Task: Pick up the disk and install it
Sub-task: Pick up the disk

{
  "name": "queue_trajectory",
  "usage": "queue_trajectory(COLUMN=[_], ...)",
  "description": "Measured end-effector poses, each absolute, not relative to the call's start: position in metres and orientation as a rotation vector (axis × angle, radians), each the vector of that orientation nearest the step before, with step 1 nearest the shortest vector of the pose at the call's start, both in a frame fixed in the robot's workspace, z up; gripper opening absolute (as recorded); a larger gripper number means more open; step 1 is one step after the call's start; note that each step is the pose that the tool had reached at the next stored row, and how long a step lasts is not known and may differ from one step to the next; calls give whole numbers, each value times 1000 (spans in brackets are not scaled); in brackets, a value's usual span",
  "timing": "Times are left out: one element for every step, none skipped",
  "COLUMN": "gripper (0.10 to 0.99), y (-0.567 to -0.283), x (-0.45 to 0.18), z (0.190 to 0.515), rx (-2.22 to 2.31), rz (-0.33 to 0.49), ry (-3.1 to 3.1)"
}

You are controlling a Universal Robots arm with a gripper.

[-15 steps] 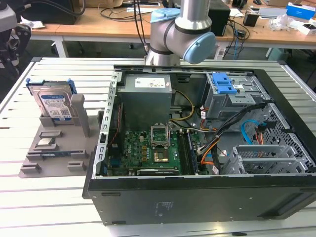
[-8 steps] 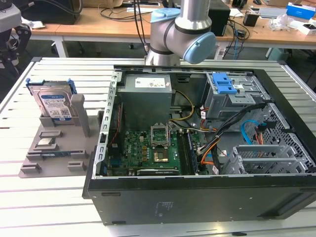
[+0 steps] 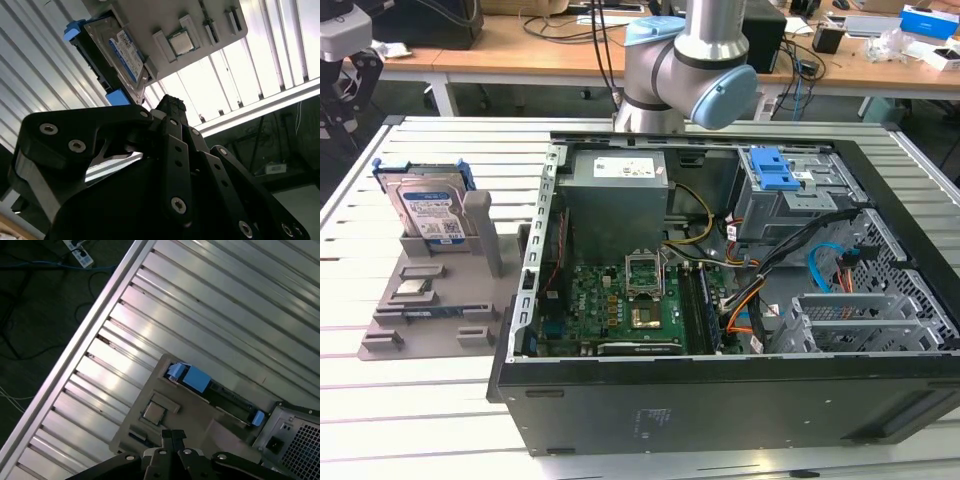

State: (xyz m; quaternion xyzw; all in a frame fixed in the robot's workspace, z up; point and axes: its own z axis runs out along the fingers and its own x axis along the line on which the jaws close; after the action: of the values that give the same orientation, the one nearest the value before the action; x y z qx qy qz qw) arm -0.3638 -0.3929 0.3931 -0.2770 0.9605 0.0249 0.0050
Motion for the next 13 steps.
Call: queue_trajectory(gripper=[106, 106, 106, 106, 106, 106, 106, 106, 106, 106, 106, 106, 106], y=[-393, -393, -393, -393, -393, -393, -393, -393, -393, -393, -393, -393, -393], x=[-364, -364, -364, -364, -364, -364, -364, -364, -364, -364, -364, -364, -364], z=[393, 393, 393, 393, 393, 393, 393, 393, 393, 393, 393, 393, 393], rx=[-883, -895, -918, -935, -947, -966, -979, -991, -1003, -1016, -1028, -1044, -1068], rz=[78, 78, 78, 78, 78, 78, 78, 79, 79, 79, 79, 79, 79], ry=[3004, 3000, 2994, 2989, 2985, 2980, 2976, 2972, 2968, 2964, 2960, 2955, 2947])
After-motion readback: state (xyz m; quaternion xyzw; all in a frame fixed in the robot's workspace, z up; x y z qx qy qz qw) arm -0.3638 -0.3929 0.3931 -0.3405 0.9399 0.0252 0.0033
